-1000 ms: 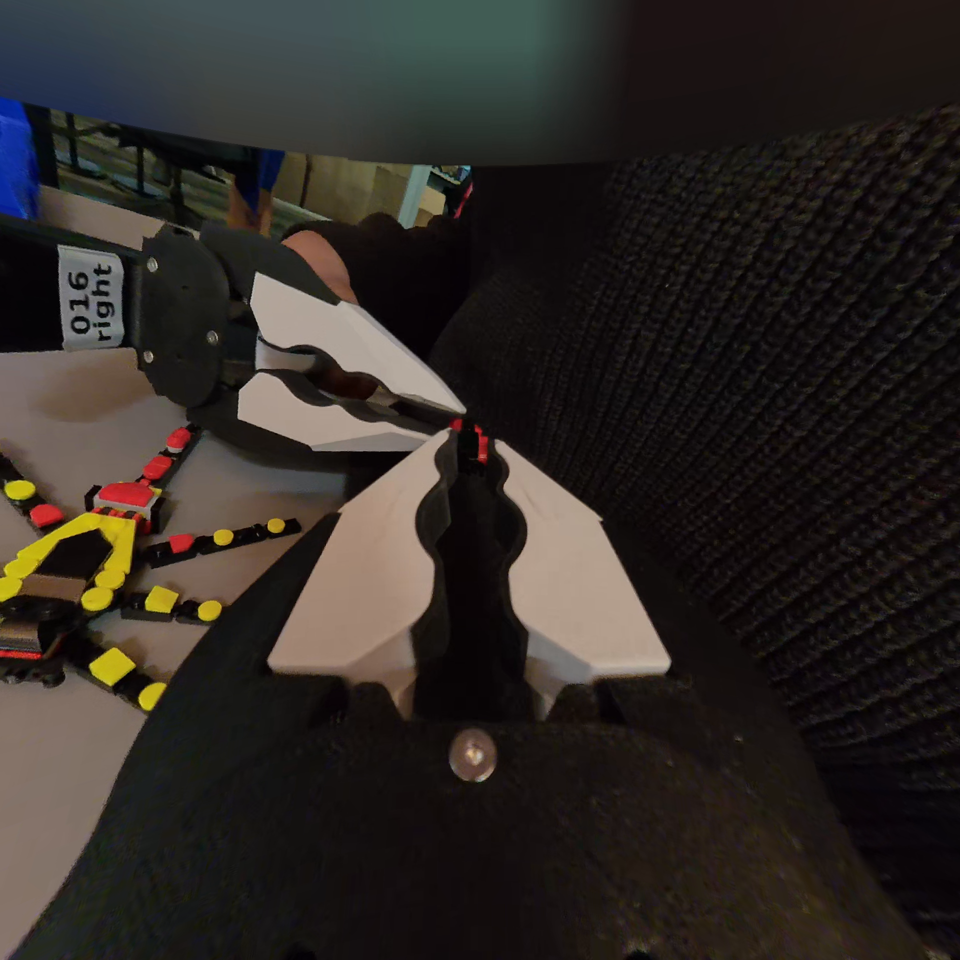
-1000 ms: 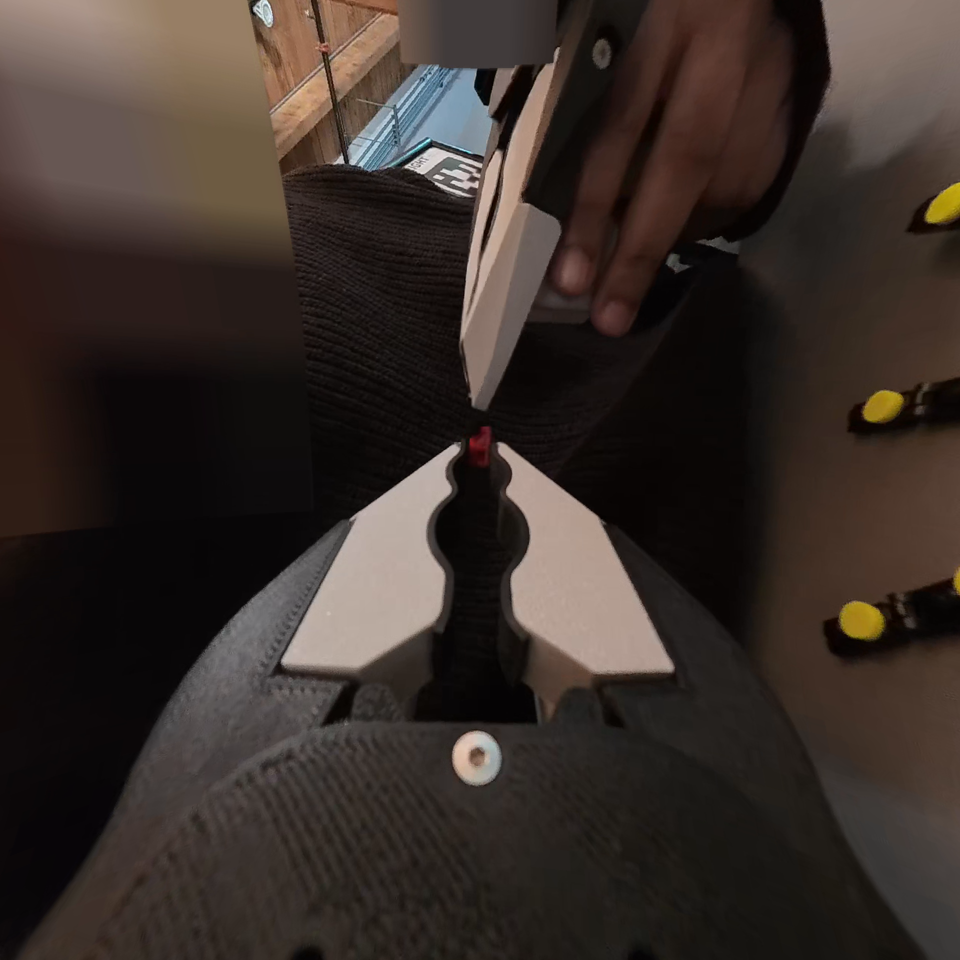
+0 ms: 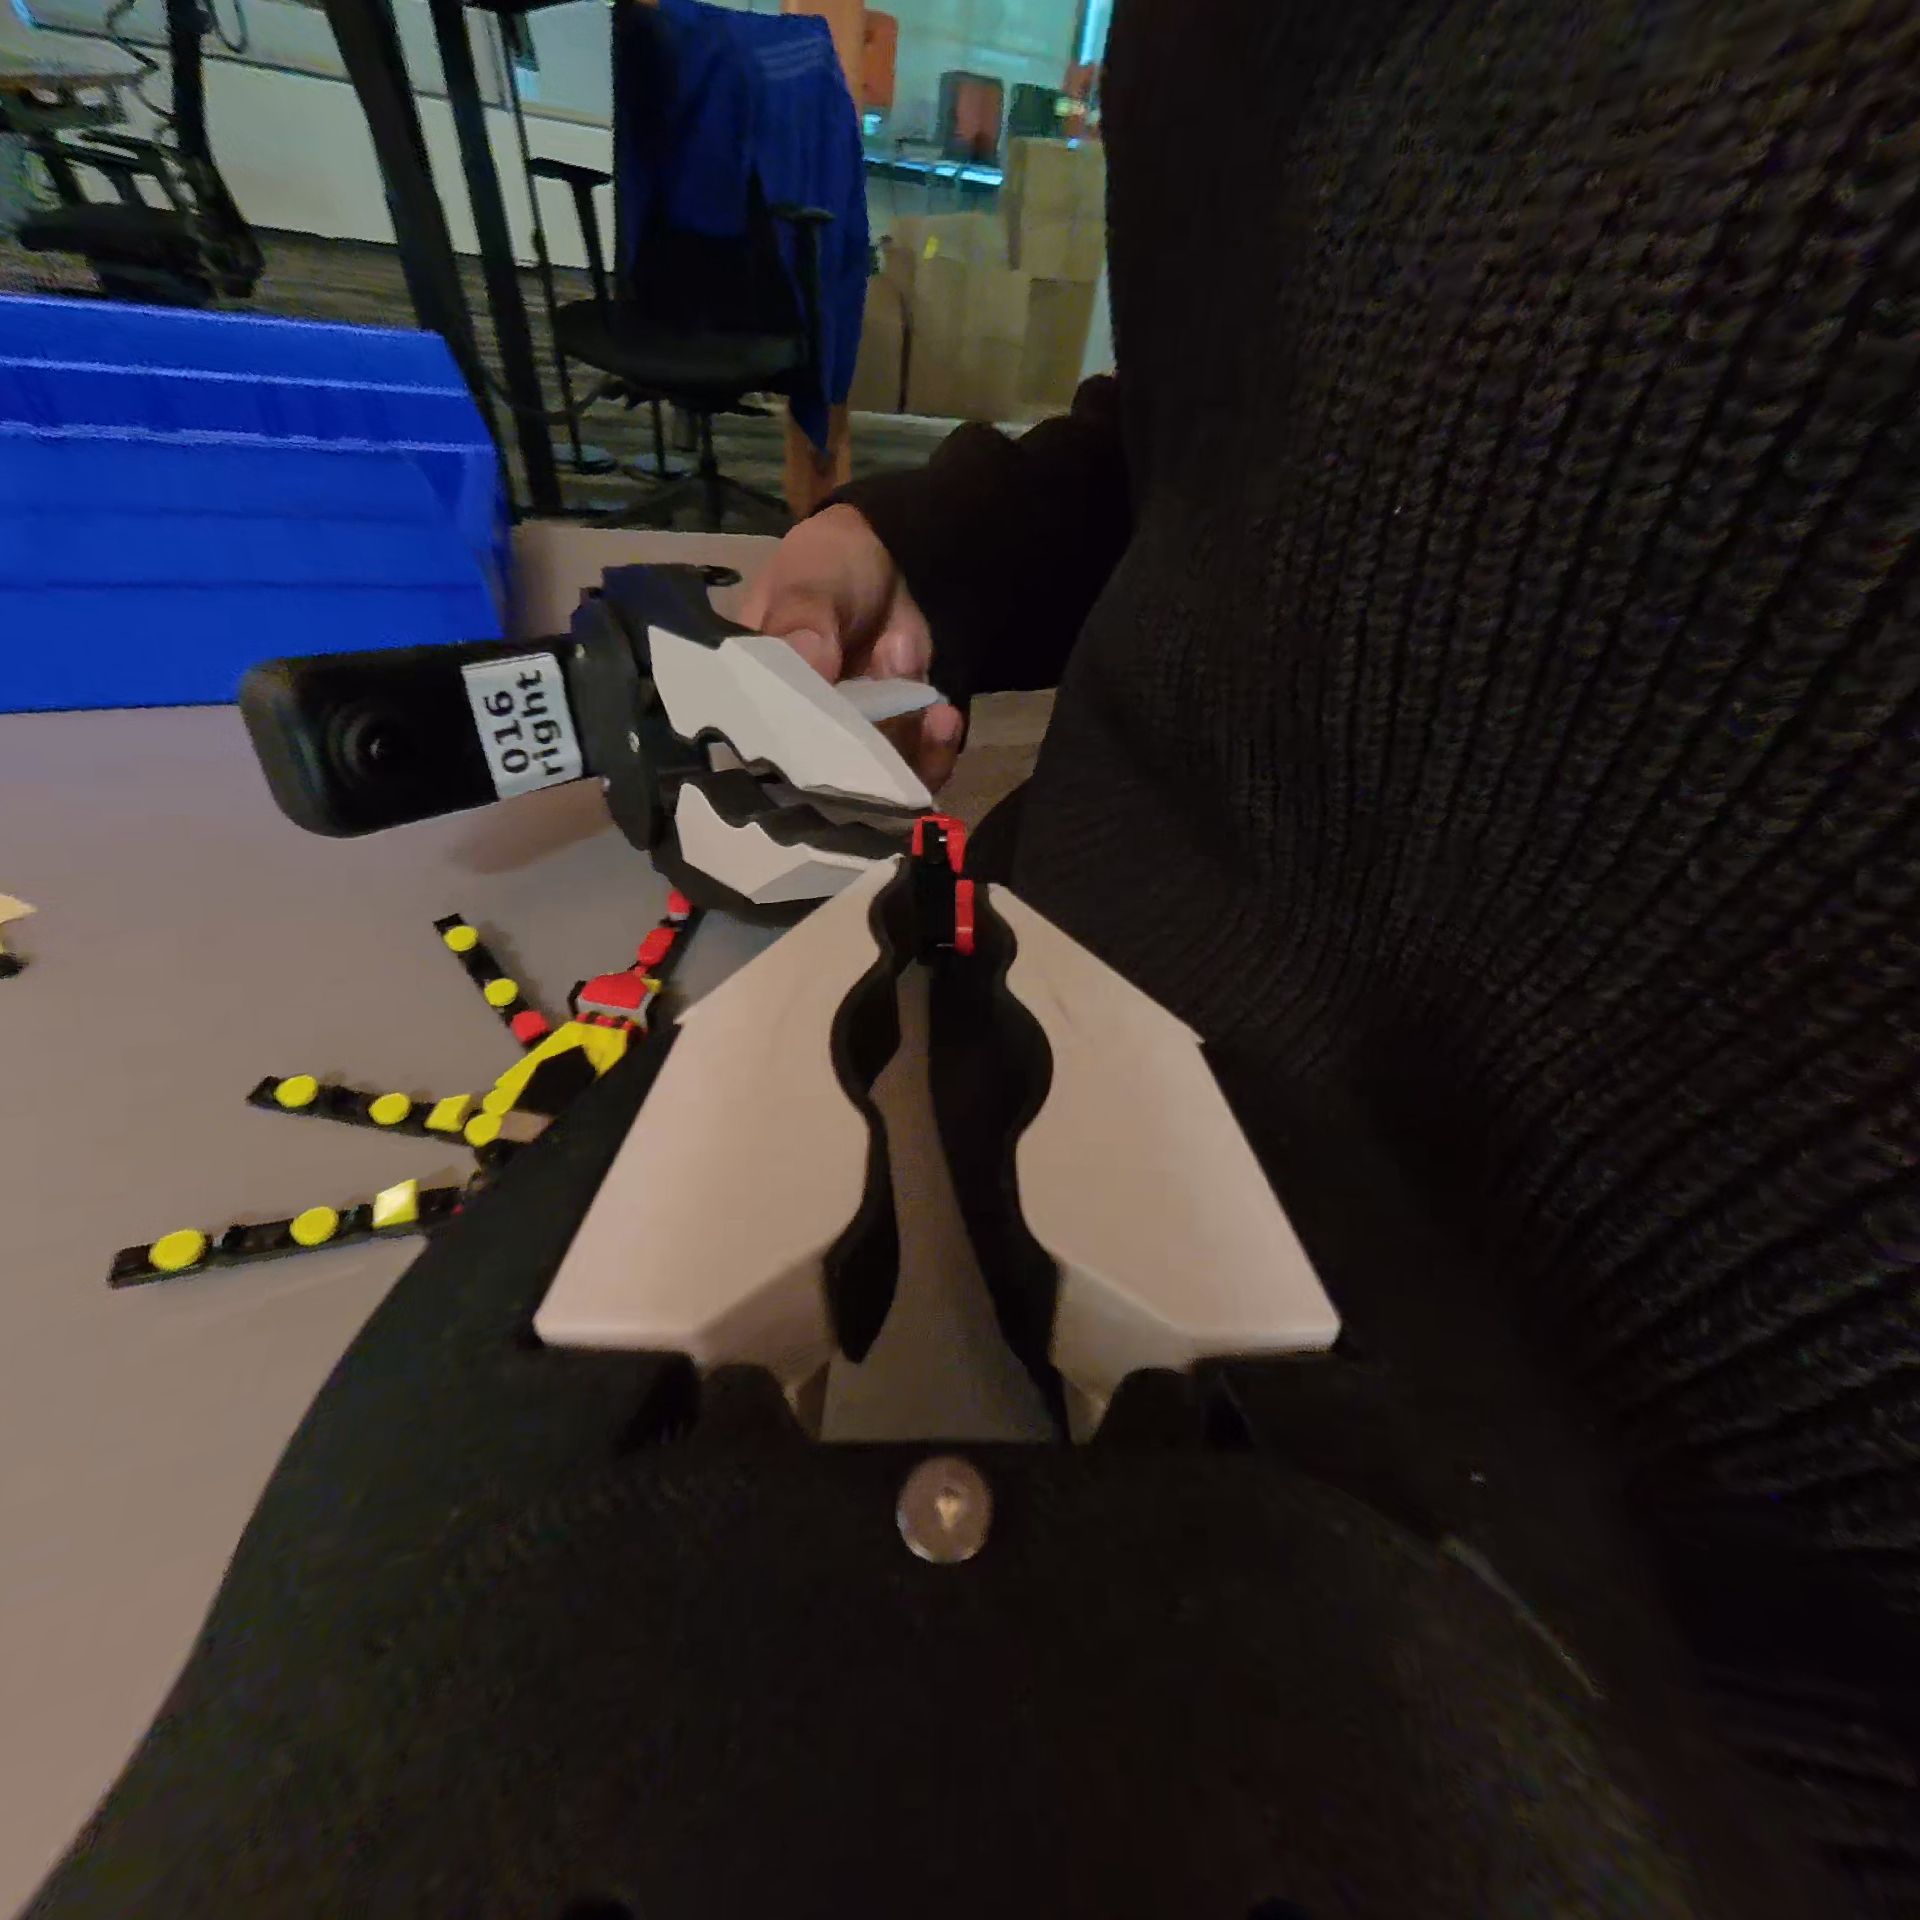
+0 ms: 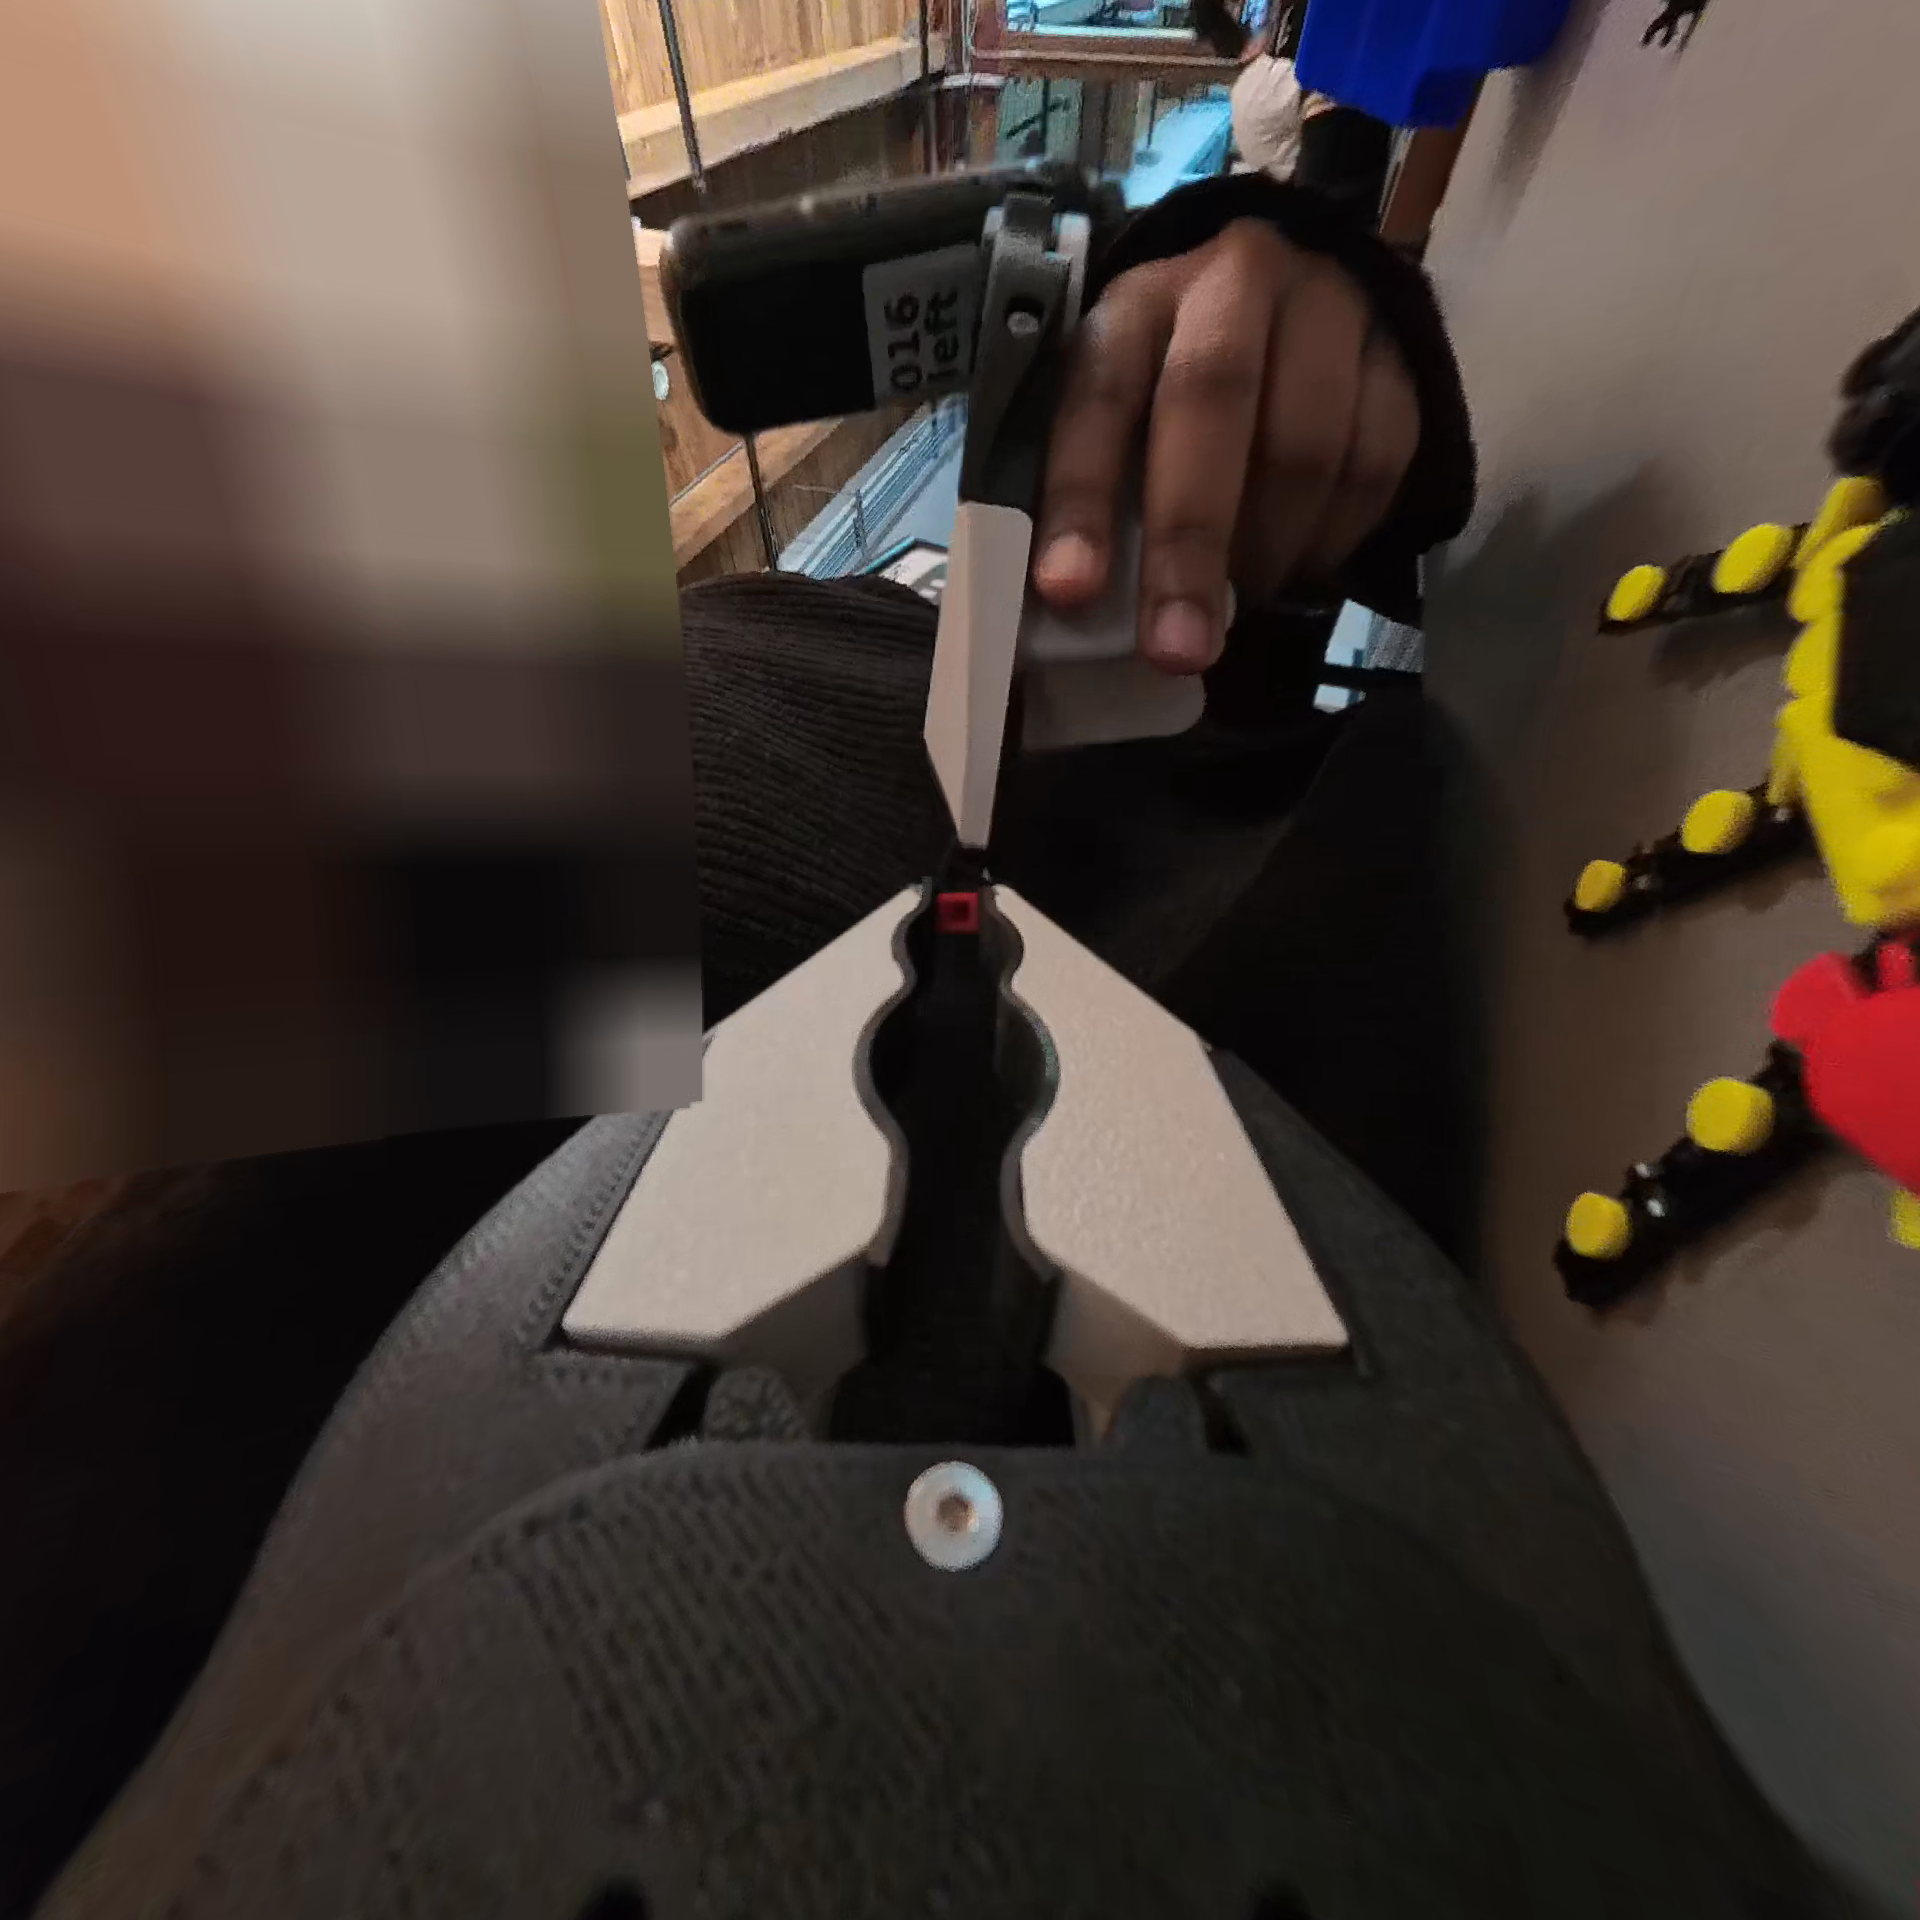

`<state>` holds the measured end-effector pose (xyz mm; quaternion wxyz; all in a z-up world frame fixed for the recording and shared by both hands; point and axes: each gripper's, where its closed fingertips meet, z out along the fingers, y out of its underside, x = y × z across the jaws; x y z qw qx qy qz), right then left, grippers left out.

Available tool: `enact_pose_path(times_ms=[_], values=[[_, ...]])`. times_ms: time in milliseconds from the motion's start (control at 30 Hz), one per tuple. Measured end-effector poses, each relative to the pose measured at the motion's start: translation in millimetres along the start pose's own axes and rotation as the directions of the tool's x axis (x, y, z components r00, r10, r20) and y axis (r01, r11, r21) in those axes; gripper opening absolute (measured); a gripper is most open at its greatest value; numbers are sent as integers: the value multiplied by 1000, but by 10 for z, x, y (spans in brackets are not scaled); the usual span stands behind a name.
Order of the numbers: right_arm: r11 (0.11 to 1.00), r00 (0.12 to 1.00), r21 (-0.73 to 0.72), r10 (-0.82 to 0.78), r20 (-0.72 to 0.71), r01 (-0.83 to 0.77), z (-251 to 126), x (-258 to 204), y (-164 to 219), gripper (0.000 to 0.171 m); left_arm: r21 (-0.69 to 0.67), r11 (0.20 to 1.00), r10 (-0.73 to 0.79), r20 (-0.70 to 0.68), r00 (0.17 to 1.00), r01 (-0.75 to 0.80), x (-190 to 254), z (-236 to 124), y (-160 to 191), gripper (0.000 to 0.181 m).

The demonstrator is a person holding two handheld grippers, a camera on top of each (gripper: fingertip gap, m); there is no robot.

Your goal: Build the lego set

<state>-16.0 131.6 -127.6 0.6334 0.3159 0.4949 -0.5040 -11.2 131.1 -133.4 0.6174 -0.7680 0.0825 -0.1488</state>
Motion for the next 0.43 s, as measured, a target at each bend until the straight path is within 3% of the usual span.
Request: enact_pose_path(times_ms=[233,433], values=[[996,998,91,13,-65,-7,-101,130,-158,5,-99,995,22,61,998,-16,-84,45,176,13],[990,997,143,16,-74,-5,-136,155,-241,5,-83,996,-37,107,994,46,-185,32,168,10]])
